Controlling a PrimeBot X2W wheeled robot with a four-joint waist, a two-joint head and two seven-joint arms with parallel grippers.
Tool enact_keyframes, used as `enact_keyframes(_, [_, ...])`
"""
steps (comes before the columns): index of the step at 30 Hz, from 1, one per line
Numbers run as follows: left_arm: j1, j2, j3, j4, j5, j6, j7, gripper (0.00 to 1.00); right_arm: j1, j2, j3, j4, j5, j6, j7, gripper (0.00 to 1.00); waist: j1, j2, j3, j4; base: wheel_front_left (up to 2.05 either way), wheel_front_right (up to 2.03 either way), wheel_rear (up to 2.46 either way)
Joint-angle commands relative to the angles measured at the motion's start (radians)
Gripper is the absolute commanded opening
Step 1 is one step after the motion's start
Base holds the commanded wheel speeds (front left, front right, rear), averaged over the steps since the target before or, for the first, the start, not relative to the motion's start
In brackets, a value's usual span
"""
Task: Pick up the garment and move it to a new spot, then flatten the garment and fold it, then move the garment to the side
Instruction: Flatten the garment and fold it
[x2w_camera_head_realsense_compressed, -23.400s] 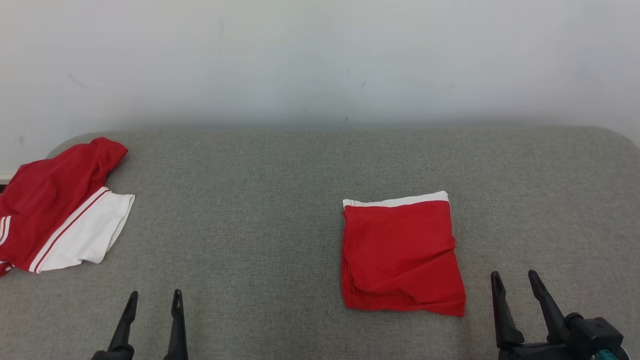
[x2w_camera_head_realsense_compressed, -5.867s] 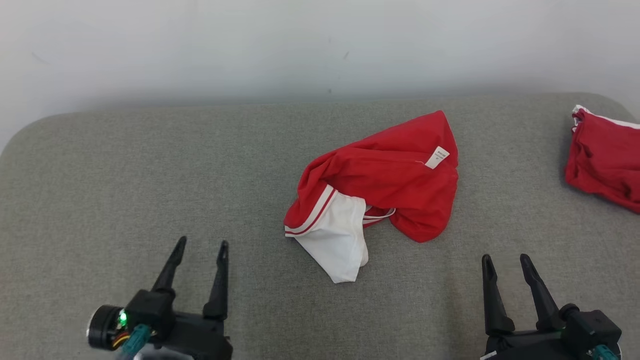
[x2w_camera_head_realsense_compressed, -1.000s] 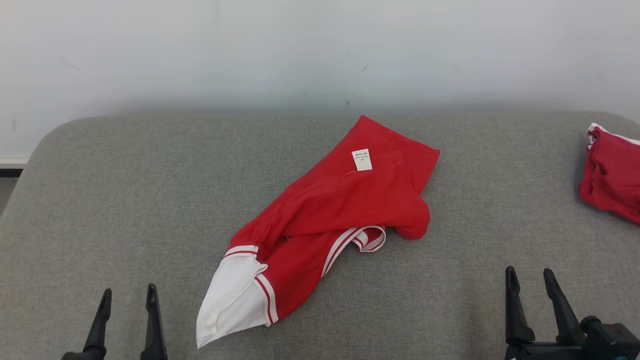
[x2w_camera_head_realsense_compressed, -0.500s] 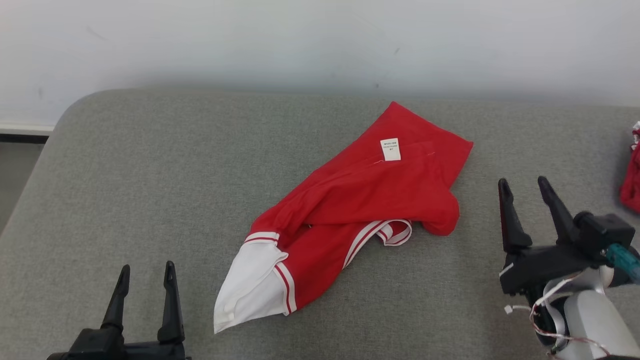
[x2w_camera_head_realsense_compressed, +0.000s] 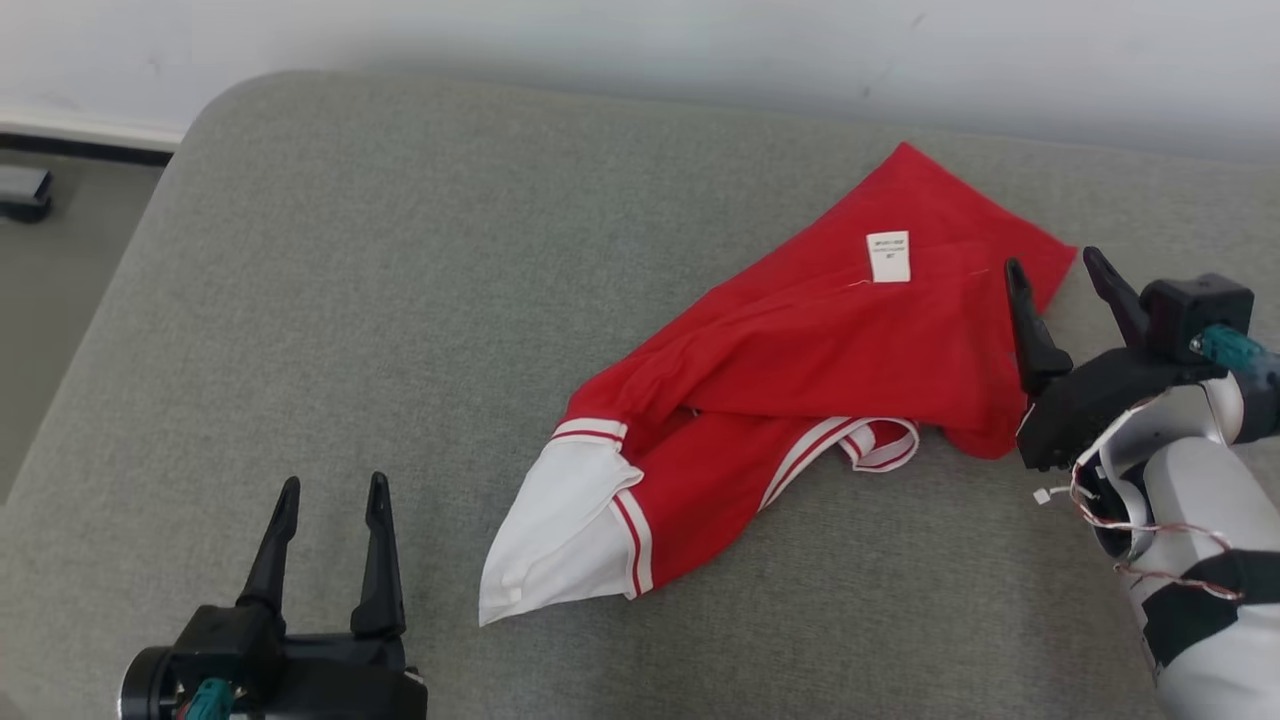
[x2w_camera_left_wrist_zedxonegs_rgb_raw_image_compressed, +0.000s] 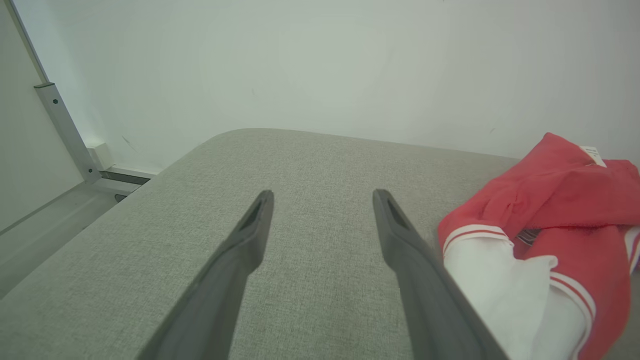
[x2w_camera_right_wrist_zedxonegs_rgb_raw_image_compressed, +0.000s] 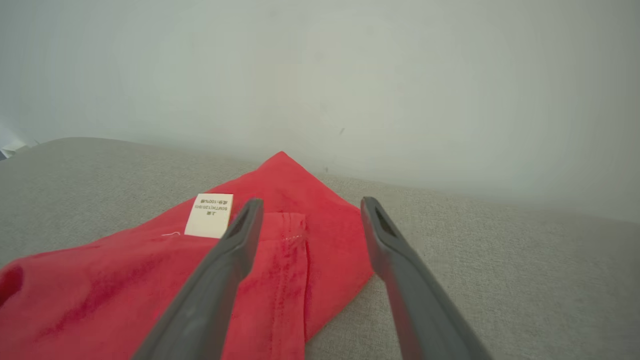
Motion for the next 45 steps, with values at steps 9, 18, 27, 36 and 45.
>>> enact_keyframes(9, [-0.056,-0.009,-0.018,0.019,-0.025,-0.013,-0.003,1.0,-0.136,-0.033,0.084,0.214,0.042,-0.002,0.032,1.0,-0.0002,-0.0001,0.079,0.075,0.0,0.0,0.0])
enact_keyframes(18, [-0.077,-0.009,-0.034,0.026,-0.047,0.001,-0.003,1.0,-0.219,-0.04,0.122,0.351,0.082,-0.002,0.005,0.0,-0.0002,-0.0001,0.097,0.107,0.0,0.0,0.0])
enact_keyframes(27, [-0.029,-0.009,0.006,0.035,-0.025,0.003,-0.003,1.0,-0.203,-0.037,0.166,0.366,0.122,-0.002,-0.125,0.0,-0.0002,-0.0001,0.041,0.059,0.0,0.0,0.0])
enact_keyframes(36, [0.028,-0.009,0.034,0.038,0.001,-0.008,-0.003,1.0,-0.056,-0.07,0.213,0.193,0.186,-0.002,-0.19,0.0,-0.0002,-0.0001,-0.051,-0.062,0.0,0.0,0.0])
enact_keyframes(45, [0.099,-0.008,0.058,0.032,0.021,-0.005,-0.003,1.0,0.238,-0.101,0.171,-0.11,0.199,-0.002,-0.172,0.0,-0.0002,-0.0001,-0.126,-0.198,0.0,0.0,0.0])
